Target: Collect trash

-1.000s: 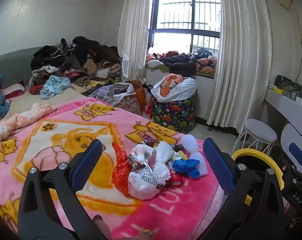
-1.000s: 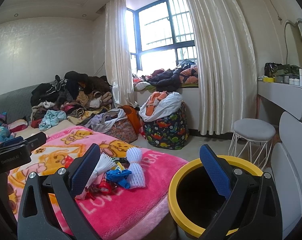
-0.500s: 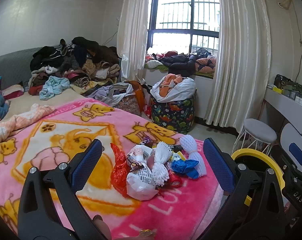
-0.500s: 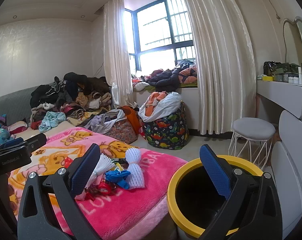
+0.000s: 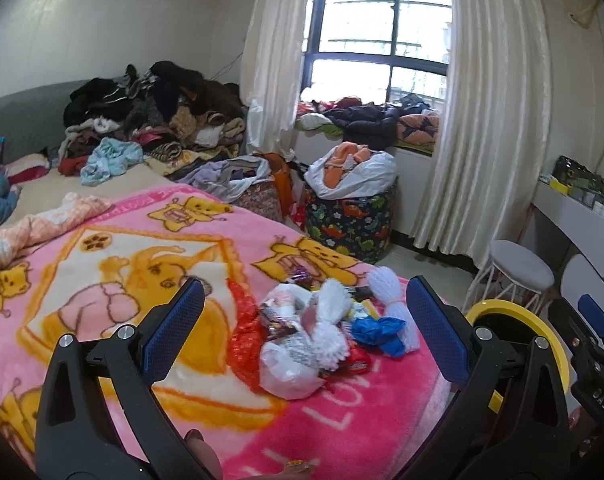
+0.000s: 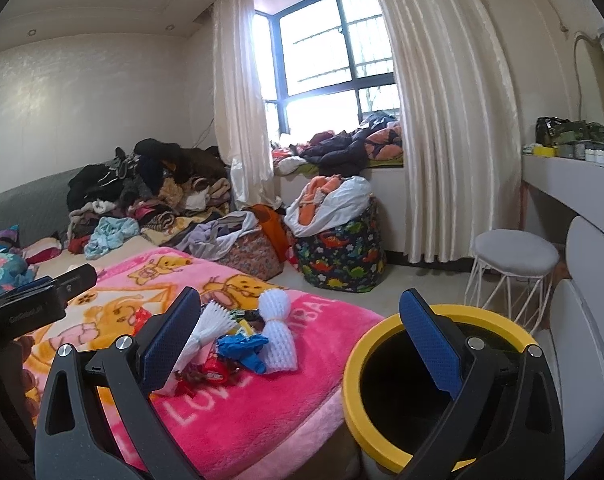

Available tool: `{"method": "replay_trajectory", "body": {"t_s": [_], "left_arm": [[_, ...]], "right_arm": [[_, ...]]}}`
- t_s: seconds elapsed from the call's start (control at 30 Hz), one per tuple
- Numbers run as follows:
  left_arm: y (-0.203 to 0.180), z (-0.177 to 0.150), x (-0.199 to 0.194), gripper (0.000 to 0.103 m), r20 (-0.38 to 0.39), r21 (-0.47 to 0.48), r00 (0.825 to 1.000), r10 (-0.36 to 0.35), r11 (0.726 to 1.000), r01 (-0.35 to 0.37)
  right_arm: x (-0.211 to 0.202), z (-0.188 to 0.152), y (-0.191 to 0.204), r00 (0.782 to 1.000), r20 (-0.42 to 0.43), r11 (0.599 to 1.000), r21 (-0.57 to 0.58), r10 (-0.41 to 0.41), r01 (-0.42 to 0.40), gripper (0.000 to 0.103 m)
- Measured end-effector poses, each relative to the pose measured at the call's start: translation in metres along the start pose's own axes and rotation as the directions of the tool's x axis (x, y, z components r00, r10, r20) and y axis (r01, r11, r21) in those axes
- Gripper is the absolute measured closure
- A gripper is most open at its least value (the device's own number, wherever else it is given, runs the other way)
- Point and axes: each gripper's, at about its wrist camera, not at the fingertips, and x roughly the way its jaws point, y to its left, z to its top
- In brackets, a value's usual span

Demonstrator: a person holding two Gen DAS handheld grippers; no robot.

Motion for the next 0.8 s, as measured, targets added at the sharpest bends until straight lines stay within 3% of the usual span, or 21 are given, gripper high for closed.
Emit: {"method": "replay_trajectory", "body": {"t_s": [0.4,0.8], "left_arm": [[0.059,0.0,0.012,0.01,-0.035,-0.093,0.998,0.052,0.994,-0.055],[0.106,-0.008,0.037,0.01,-0.118,-0.166,0.991,0.06,0.983,-0.079]], "right_arm": [[0.036,0.002,0.046,0.985,-0.097,0.987,-0.056,0.145,-0.151,0.006],[0.078,0.003,0.086,0.934,-0.222,0.947,-0.099,0.28,-0.307,0.006]]}}
